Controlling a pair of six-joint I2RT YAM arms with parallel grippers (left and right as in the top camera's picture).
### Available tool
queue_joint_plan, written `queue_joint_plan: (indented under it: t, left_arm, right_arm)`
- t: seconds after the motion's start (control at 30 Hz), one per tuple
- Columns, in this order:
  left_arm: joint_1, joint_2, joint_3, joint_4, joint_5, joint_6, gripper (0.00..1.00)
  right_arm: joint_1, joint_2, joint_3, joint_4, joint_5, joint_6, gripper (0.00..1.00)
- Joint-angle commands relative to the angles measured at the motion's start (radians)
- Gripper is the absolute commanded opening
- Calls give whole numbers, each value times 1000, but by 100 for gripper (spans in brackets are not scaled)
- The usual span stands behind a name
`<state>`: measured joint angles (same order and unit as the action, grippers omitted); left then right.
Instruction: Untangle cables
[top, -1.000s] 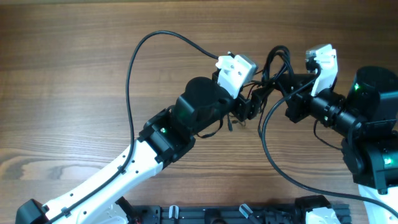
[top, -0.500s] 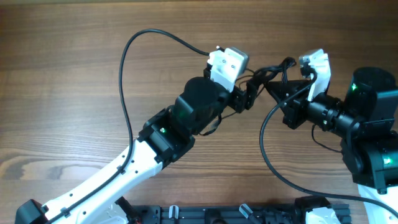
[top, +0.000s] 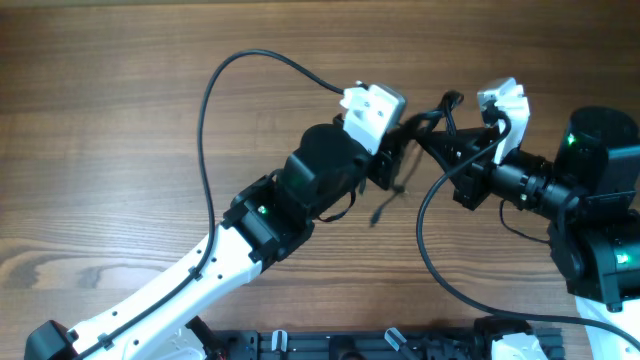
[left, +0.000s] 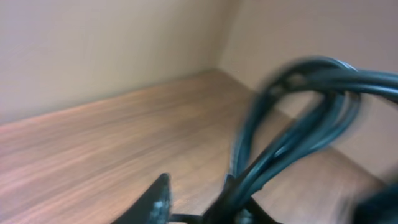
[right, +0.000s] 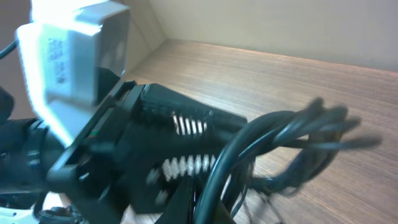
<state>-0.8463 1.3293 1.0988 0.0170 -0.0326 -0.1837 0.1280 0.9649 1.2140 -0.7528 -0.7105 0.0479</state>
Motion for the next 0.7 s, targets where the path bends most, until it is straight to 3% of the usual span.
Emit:
queue_joint_plan:
  t: [0.0, 0.17, 0.43, 0.47, 0.6, 0.67]
  left_arm:
    - [7, -11, 11, -16, -295, -64, 22]
    - [26, -11, 11, -22, -322, -56, 11]
    - [111, -13, 11, -21, -322, -56, 11]
    - [121, -13, 11, -21, -322, -56, 13]
    - [156, -13, 11, -21, -321, -56, 41]
    - [166, -13, 11, -18, -320, -56, 61]
  right_arm:
    - [5, -6, 2, 3, -54, 4, 4]
    - [5, -6, 2, 2, -54, 3, 4]
    - [5, -6, 2, -50, -53, -49, 4]
    - [5, -6, 2, -56, -53, -50, 4]
    - [5, -6, 2, -65, -54, -72, 4]
    - [5, -6, 2, -68, -54, -74, 4]
